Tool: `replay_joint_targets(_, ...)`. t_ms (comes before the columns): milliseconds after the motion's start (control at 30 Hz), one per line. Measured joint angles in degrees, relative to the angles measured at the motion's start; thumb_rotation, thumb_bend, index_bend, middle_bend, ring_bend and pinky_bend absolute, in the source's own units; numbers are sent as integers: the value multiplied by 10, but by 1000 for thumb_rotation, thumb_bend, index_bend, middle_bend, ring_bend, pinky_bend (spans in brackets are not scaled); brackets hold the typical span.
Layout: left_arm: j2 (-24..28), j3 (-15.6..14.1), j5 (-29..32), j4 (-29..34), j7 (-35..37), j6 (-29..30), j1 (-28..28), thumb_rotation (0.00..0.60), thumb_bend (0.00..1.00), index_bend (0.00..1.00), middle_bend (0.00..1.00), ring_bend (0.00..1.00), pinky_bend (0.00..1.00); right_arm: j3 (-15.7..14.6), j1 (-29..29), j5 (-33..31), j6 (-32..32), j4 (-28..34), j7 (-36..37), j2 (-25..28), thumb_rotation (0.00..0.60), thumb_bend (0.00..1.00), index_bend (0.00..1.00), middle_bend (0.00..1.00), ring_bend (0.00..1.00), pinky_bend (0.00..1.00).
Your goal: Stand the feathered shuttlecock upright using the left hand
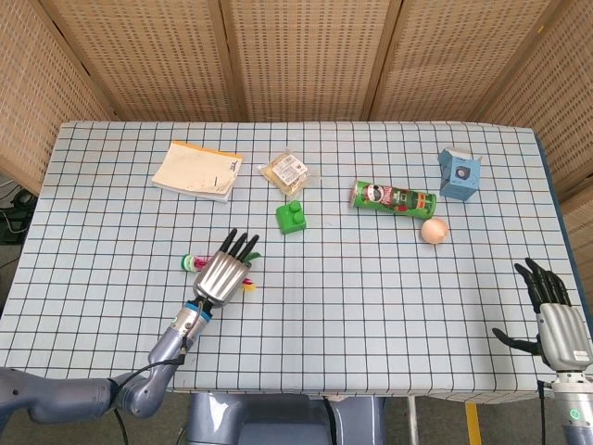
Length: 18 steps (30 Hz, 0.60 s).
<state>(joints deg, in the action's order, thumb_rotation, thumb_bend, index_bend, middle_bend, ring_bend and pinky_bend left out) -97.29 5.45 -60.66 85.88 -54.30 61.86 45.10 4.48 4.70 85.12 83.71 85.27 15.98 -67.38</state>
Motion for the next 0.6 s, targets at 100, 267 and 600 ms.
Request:
replay_joint_targets(100,14,3,-6,15,2,8,-1,600,589,651,0,0,0,0,0,0,1,1,0,0,600,61,60,0,0,0)
replay_joint_targets(267,43,10,-16,47,9,22,-3,600,589,667,0,0,0,1,0,0,1,2,0,1,600,62,59,0,0,0)
replay_joint_targets(600,121,15,-38,98,46,45,-20,600,590,673,0,0,0,-1,-1,4,4,4,-3,2,600,61,60,0,0,0)
